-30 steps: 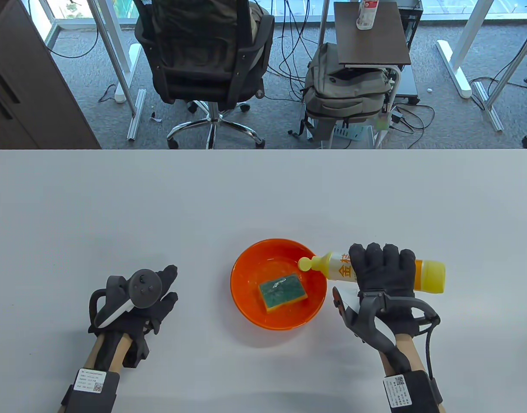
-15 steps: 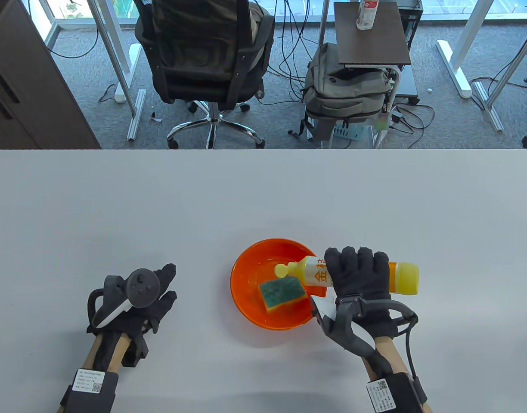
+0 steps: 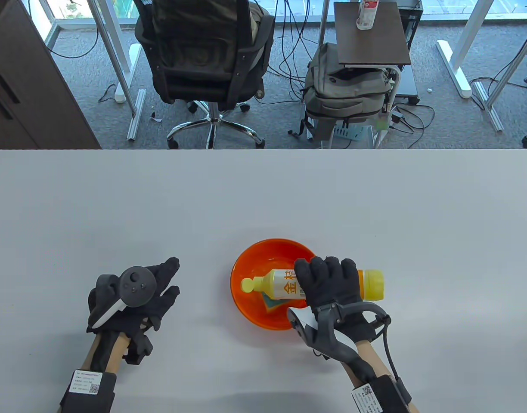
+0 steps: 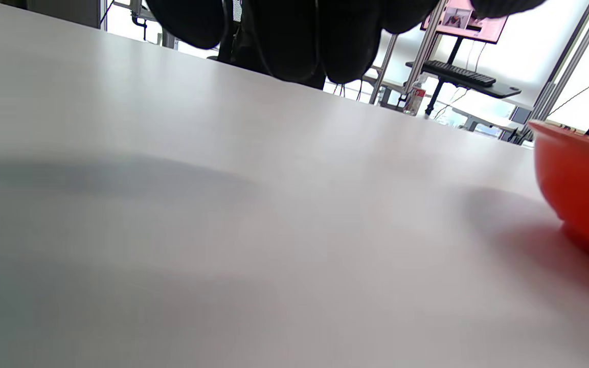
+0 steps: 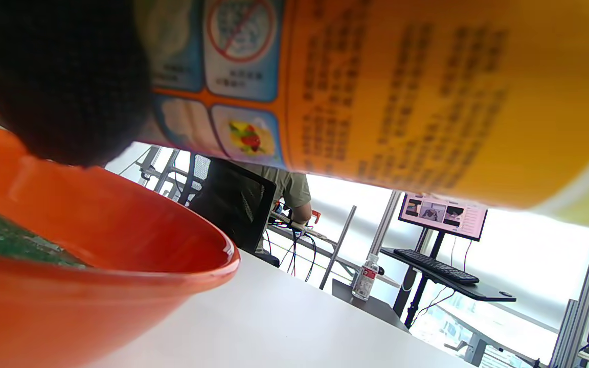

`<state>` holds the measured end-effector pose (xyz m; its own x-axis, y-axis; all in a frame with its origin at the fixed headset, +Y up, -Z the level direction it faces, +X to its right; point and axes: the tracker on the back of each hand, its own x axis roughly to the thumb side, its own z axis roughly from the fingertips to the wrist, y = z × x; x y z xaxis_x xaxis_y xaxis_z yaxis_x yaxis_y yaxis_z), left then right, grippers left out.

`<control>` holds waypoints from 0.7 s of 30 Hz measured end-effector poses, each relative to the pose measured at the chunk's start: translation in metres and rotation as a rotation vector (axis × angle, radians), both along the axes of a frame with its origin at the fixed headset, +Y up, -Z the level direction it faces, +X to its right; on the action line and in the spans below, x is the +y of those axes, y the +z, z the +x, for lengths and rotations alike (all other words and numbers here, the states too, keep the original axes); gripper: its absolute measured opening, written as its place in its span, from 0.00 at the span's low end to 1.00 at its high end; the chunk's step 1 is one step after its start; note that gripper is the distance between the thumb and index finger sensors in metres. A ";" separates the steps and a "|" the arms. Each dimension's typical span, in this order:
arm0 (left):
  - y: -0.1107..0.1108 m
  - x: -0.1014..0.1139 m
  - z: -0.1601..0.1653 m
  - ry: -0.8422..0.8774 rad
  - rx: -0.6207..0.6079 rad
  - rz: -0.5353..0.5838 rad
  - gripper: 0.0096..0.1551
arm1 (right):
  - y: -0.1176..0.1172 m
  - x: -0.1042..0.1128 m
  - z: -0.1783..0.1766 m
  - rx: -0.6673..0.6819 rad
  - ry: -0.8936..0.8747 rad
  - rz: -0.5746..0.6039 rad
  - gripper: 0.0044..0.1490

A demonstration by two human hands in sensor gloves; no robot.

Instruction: Squeeze dish soap on sponge and spread

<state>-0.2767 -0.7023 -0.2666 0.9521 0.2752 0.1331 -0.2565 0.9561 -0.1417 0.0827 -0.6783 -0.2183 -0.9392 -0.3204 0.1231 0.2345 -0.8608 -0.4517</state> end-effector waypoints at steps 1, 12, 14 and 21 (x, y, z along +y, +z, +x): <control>0.001 0.006 0.004 0.018 -0.010 0.029 0.40 | -0.001 0.000 0.002 0.005 -0.014 -0.005 0.56; 0.020 0.063 0.056 0.241 -0.191 0.176 0.40 | -0.005 0.003 0.019 0.046 -0.172 0.002 0.56; 0.022 0.074 0.070 0.255 -0.226 0.198 0.40 | -0.004 0.004 0.021 0.056 -0.191 0.030 0.57; 0.021 0.095 0.111 0.295 -0.304 0.235 0.39 | -0.001 0.009 0.027 0.068 -0.279 0.049 0.57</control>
